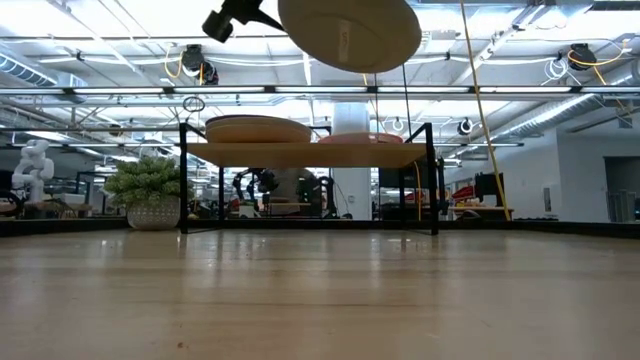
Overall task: Place and stack plates onto a shelf
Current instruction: Stack the blue plate on top of the purple plate on the shelf
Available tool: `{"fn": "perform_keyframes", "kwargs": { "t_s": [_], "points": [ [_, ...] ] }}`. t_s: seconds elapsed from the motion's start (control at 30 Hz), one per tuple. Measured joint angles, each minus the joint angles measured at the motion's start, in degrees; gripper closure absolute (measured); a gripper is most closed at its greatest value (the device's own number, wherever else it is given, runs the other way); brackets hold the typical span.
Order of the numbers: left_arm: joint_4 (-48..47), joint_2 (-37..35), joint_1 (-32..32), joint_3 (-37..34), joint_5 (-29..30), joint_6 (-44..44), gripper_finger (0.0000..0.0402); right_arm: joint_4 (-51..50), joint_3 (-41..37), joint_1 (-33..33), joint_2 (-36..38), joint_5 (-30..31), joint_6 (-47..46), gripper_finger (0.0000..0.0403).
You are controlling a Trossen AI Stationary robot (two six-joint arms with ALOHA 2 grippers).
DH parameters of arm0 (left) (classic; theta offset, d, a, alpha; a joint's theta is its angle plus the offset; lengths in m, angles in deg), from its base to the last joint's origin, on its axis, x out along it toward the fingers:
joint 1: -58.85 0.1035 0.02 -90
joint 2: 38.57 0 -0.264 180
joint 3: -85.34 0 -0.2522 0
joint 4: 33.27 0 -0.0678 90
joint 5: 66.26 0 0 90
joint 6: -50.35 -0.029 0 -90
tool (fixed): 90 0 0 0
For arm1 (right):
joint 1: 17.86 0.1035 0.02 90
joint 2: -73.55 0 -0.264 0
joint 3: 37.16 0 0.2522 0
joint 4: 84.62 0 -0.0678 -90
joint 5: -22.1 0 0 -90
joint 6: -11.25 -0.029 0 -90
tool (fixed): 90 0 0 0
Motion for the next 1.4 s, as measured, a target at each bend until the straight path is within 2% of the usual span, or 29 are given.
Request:
{"fn": "perform_keyframes", "kwargs": {
  "t_s": [0.6,0.93,1.07,1.2,1.4],
  "points": [
    [-1.3,2.5,0.0,0.0,-1.6,0.8,0.0275,-1.4,0.0,0.0,0.0,-0.1,6.3,0.0403],
    [-0.5,2.7,0.0,0.0,0.0,1.0,0.0339,-3.6,0.0,0.0,0.0,0.2,6.5,0.0401],
    [-0.8,2.8,0.0,-0.1,0.5,-0.5,0.0365,-3.2,0.0,0.0,0.1,0.2,7.3,0.0394],
    [-0.7,2.8,0.0,-0.1,0.5,-0.9,0.0371,-1.5,0.0,0.0,0.1,0.2,7.5,0.0384],
    [-0.2,2.8,-0.1,-0.1,0.0,-0.7,0.0374,1.8,0.0,-0.1,0.1,0.1,5.4,0.0336]
  ]
}}
